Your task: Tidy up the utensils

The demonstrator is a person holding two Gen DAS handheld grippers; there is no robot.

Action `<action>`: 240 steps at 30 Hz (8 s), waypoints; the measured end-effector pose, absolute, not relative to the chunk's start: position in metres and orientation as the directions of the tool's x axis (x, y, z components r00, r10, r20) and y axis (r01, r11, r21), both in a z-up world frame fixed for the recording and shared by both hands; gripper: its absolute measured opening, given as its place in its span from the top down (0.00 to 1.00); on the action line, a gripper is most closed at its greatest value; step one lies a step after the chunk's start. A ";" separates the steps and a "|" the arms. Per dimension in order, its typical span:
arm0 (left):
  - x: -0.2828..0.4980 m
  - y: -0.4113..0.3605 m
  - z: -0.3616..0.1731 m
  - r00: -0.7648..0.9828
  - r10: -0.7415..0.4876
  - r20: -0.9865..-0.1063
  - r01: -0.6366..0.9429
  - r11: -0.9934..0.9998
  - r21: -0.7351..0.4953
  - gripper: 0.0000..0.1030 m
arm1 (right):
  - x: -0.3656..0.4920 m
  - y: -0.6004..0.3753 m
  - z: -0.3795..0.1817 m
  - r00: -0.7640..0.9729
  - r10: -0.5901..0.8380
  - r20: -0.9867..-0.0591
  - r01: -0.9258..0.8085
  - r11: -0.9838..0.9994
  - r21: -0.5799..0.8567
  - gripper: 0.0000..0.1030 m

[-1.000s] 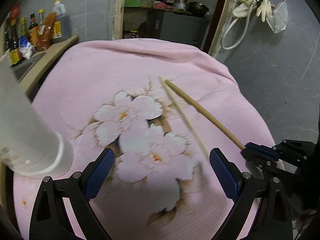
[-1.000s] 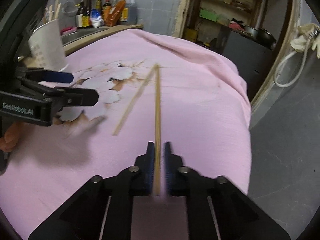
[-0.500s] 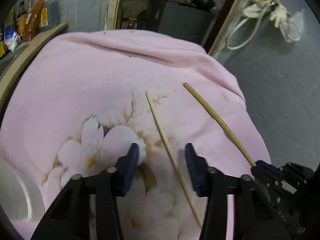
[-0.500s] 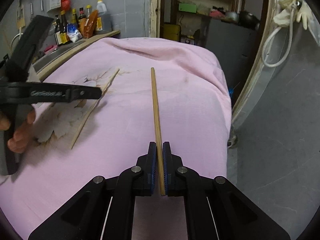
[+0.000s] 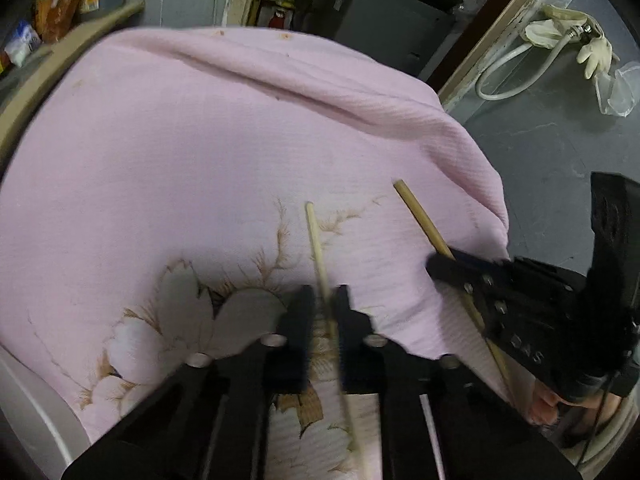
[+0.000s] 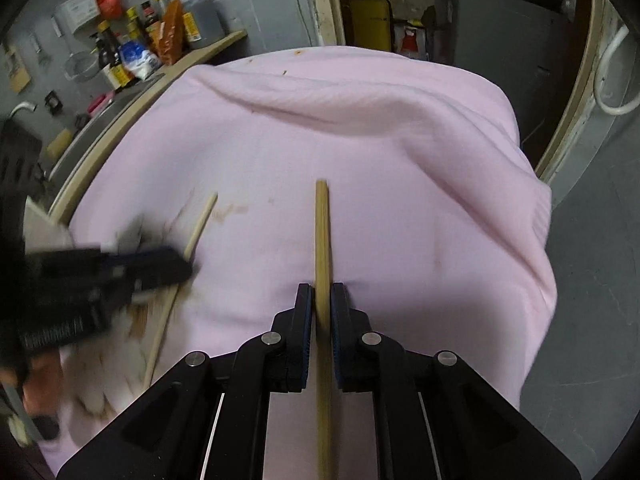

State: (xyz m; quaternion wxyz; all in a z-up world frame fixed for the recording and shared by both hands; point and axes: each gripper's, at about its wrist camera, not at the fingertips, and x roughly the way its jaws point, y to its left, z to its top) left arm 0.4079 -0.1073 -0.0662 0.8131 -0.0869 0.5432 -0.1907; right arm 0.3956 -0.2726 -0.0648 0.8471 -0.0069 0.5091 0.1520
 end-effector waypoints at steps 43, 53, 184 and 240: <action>0.190 0.043 0.161 0.966 -0.259 -0.010 0.254 0.954 -0.159 0.98 | 0.171 -0.123 0.119 0.960 0.179 0.214 -0.156 0.981 -0.120 0.96; 0.216 0.129 0.171 0.991 -0.133 -0.007 0.129 0.966 -0.226 0.98 | 0.193 -0.050 0.154 0.900 0.351 0.260 -0.360 0.933 -0.011 0.96; 0.069 -0.010 0.075 0.951 -0.146 -0.274 0.117 0.986 -0.121 0.08 | 0.013 -0.198 0.079 0.976 0.214 -0.034 -0.215 0.977 -0.015 0.00; 0.014 0.042 -0.015 0.963 -0.021 -0.267 -0.015 0.991 -0.132 0.08 | 0.004 -0.176 0.005 0.993 0.087 -0.079 -0.089 0.996 -0.017 0.00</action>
